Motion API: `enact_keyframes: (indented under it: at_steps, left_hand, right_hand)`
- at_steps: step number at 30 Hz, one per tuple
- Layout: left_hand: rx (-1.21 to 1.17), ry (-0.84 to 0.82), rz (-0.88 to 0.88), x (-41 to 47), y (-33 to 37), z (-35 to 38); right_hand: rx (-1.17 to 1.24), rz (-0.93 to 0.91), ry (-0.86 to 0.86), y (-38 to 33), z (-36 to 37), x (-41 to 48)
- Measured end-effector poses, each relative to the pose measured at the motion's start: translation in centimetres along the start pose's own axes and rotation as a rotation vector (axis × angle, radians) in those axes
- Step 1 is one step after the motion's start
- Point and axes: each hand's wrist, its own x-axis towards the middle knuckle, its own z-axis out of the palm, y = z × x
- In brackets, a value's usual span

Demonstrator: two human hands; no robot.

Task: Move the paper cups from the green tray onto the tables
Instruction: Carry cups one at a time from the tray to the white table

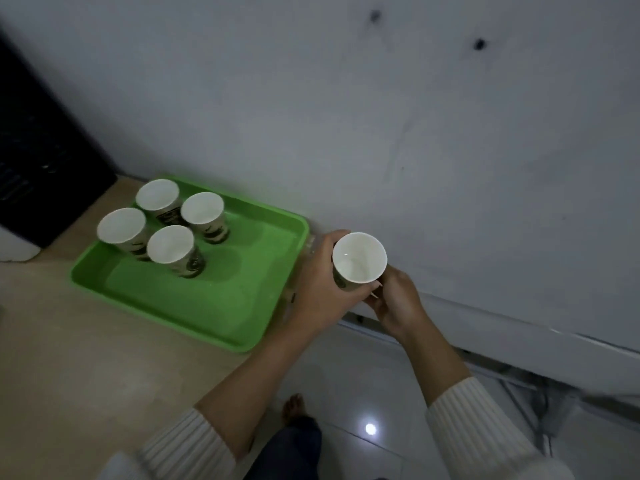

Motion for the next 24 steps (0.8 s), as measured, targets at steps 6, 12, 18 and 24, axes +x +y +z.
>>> enact_keyframes:
  at_steps: [6,12,18,24]
  left_hand:
    - [-0.024,-0.176,0.076,-5.0,3.7,6.7]
    - [-0.083,-0.418,0.154,-13.7,8.1,13.8]
    - [-0.118,-0.674,0.23,-24.0,11.1,20.4]
    - [-0.153,-0.951,0.272,-34.1,14.1,26.2]
  right_hand:
    - [0.094,-0.056,0.092,1.1,-8.8,-7.2]
    - [0.23,-0.091,0.246,5.0,-17.9,-17.0]
    - [0.376,-0.139,0.478,10.5,-25.6,-28.2]
    - [0.485,-0.159,0.731,16.1,-31.8,-38.9]
